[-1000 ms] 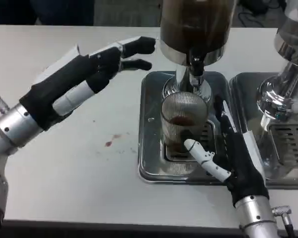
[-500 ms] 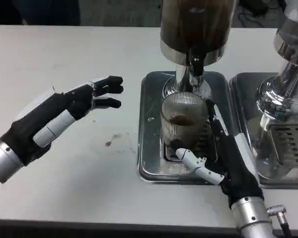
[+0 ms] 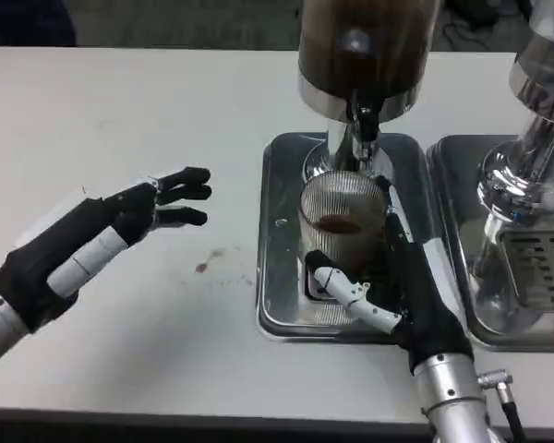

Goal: Grasp the cup under the faucet to collect the drink, then remove the cup.

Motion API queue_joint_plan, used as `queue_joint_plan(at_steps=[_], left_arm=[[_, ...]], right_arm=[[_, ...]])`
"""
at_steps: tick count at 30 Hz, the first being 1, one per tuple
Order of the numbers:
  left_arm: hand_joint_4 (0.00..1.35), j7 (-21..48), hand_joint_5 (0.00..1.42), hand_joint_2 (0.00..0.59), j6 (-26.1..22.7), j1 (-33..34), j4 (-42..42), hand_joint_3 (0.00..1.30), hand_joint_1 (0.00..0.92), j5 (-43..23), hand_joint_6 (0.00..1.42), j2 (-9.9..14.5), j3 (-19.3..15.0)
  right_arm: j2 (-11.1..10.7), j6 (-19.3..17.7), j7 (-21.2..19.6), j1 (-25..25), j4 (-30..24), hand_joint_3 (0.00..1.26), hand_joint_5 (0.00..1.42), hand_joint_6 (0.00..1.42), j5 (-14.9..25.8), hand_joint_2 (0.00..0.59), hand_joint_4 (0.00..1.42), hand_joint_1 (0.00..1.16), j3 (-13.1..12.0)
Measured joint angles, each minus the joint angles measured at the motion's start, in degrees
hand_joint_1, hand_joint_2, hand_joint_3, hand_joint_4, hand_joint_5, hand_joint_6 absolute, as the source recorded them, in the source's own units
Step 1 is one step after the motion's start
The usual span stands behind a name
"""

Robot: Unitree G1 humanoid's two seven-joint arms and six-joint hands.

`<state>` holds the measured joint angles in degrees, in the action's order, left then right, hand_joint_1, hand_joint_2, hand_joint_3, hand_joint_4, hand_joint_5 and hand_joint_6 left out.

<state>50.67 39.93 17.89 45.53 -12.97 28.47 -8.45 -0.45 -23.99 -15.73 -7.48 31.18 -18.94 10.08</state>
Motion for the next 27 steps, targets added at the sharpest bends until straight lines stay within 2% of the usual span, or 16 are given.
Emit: queue_joint_plan(at_steps=[8, 19, 24, 27], left_arm=[[0.15, -0.3, 0.25, 0.083, -0.2, -0.8, 0.0, 0.2, 0.03, 0.1, 0.16, 0.6, 0.0], [0.15, -0.8, 0.25, 0.087, -1.1, -2.1, -0.1, 0.23, 0.031, 0.3, 0.16, 1.8, 0.0], [0.16, -1.0, 0.25, 0.088, -1.5, -2.6, -0.5, 0.25, 0.031, 0.3, 0.16, 2.0, 0.1], [0.17, -1.0, 0.25, 0.088, -1.9, -2.9, -1.2, 0.26, 0.031, 0.3, 0.16, 2.2, 0.1]], right_arm=[[0.4, -0.4, -1.1, -3.1, 3.8, 0.0, 0.0, 0.0, 0.0, 0.201, 0.0, 0.63, 0.4], [1.3, -2.9, -2.4, -6.9, 10.1, 0.0, 0.0, 0.0, 0.2, 0.197, 0.0, 0.64, 0.7], [2.3, -4.5, -4.3, -8.6, 13.6, 0.0, 0.0, 0.0, 0.2, 0.197, 0.0, 0.65, 0.9], [2.8, -5.9, -5.6, -9.9, 16.4, 0.0, 0.01, 0.07, 0.2, 0.196, 0.0, 0.67, 1.1]])
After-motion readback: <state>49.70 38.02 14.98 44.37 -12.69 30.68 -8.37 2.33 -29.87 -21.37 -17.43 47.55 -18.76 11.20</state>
